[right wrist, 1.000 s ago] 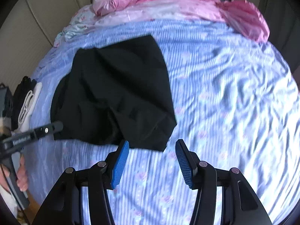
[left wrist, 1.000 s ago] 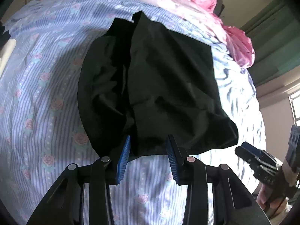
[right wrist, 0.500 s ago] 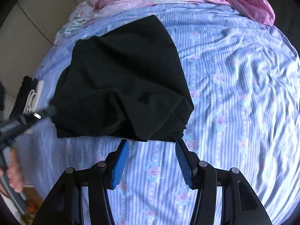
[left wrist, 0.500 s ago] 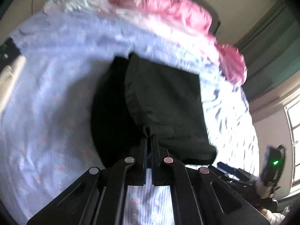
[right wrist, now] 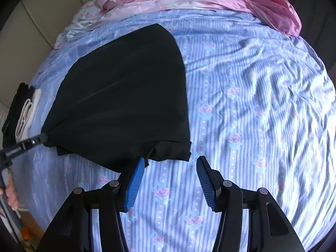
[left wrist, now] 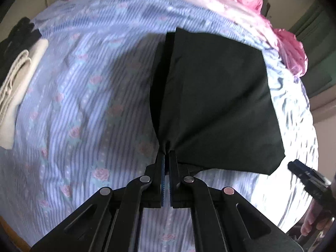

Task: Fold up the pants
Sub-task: 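Open both grippers and release the folded black shorts onto the sheet, then lower both grippers onto the folded shorts' edge and close them, then lift the folded black shorts off the sheet with both grippers, then carry the held shorts toward the folded garment at the bed's edge with both grippers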

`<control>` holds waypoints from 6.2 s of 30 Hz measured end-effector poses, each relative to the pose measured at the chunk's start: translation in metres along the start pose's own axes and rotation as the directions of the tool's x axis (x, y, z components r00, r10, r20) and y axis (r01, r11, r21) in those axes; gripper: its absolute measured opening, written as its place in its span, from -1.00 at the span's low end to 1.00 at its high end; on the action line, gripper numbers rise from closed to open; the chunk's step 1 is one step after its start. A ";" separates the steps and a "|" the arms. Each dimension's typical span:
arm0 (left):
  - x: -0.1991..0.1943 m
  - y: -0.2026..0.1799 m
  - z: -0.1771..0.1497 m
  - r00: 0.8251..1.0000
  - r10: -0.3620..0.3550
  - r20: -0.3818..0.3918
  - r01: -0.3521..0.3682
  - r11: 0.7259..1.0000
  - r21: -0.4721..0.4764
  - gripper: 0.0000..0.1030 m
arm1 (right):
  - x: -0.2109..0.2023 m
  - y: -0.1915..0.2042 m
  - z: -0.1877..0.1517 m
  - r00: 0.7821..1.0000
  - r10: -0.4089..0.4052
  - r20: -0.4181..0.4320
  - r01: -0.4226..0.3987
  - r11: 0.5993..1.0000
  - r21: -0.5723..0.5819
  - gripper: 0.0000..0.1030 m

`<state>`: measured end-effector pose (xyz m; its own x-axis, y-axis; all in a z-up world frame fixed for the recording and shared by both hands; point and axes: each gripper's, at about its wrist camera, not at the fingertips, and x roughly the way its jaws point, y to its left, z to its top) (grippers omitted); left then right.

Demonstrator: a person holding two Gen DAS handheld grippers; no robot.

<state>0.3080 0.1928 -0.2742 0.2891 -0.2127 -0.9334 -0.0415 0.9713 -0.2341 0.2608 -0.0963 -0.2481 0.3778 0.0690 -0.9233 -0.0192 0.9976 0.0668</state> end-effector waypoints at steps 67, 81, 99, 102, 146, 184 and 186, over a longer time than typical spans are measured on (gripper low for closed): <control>0.038 0.012 0.166 0.984 0.144 0.105 -0.146 0.989 0.016 -0.39 | 0.025 0.019 0.143 0.985 0.012 0.171 -0.019 0.999 0.040 0.04; -0.024 0.019 0.083 0.984 0.070 0.166 -0.078 0.996 0.038 0.37 | 0.013 0.030 0.119 0.981 0.051 0.189 -0.041 0.998 -0.053 0.33; 0.064 0.018 0.072 0.980 -0.197 -0.025 0.196 0.979 -0.058 0.72 | 0.077 -0.009 0.089 0.987 0.158 -0.019 -0.156 0.984 0.090 0.33; 0.068 0.019 0.070 0.975 -0.220 -0.021 0.217 0.971 -0.101 0.71 | 0.090 -0.007 0.086 0.985 0.166 -0.043 -0.162 0.983 0.088 0.33; -0.165 -0.086 -0.022 0.965 -0.143 0.218 0.144 0.990 0.012 -0.71 | -0.131 0.012 0.049 0.954 0.217 0.205 -0.201 0.975 -0.097 -0.82; -0.313 0.116 -0.071 0.946 -0.199 0.255 0.168 0.976 0.140 -0.76 | -0.229 0.224 -0.053 0.908 0.282 0.310 -0.234 0.955 -0.182 -0.84; -0.321 0.144 -0.060 0.947 -0.191 0.260 0.161 0.978 0.130 -0.76 | -0.224 0.247 -0.049 0.911 0.282 0.302 -0.243 0.957 -0.161 -0.84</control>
<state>0.1512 0.3945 -0.0244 0.5301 -0.3590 -0.7682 0.1308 0.9297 -0.3442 0.1260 0.1345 -0.0428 0.6183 0.3417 -0.7078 -0.2591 0.9388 0.2269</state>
